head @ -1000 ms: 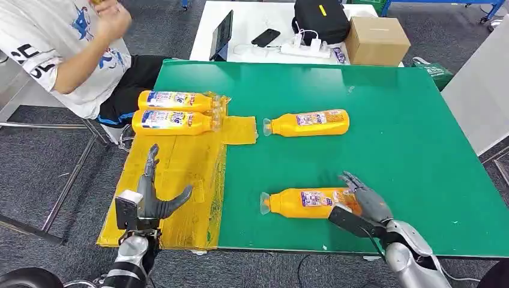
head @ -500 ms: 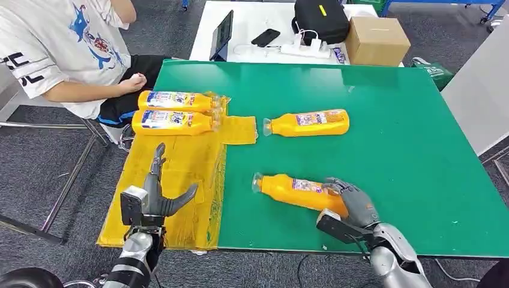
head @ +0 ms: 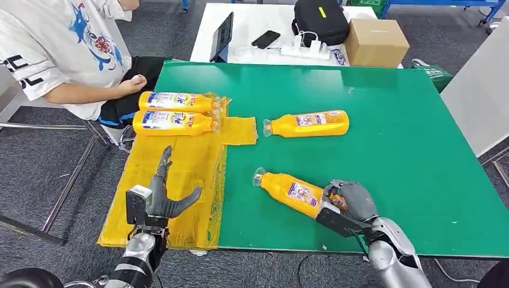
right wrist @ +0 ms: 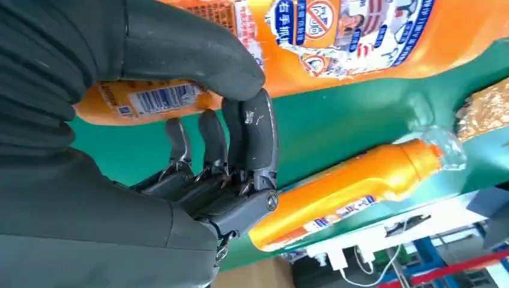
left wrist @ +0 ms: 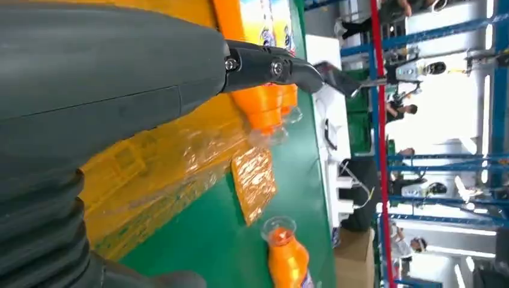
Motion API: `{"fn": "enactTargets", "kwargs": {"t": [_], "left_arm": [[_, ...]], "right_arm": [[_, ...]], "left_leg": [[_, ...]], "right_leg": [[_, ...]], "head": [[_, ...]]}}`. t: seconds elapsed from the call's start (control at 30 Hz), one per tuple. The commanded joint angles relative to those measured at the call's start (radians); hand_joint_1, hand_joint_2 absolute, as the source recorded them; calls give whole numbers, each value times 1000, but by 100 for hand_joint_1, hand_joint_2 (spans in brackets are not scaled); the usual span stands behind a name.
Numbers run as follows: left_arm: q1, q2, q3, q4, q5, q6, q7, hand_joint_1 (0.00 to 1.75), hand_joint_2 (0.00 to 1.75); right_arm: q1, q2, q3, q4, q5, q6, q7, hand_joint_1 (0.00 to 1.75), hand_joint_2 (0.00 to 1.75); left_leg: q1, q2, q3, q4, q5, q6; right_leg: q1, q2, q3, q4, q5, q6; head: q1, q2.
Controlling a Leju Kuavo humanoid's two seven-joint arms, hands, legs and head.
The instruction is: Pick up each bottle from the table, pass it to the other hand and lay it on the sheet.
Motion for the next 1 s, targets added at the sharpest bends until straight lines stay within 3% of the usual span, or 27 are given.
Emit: {"fn": "enactTargets", "kwargs": {"t": [0.03,0.43,1.0], "left_arm": [[-43,9,-7,96,-3,-1,14,0,175],[-41,9,-8,89,-7,5,19,0,175],[-13,6,-6,35,-6,15,13,0,175]], "right_arm": [[37,5,37,94,24,2,54,0,175],[32,10,36,100,26,-5,61,0,175],[16,106,-66,59,0,-104,84,0,175]], "left_leg": [[1,-2,4,-2,0,-1],[1,2,5,-1,0,1],[1,5,2,0,0,1]], "right_leg": [[2,-3,5,-3,-1,-2],[1,1,5,-2,2,-1],[1,3,2,-1,2,0]], "head": [[0,0],[0,0],[1,0]]}}
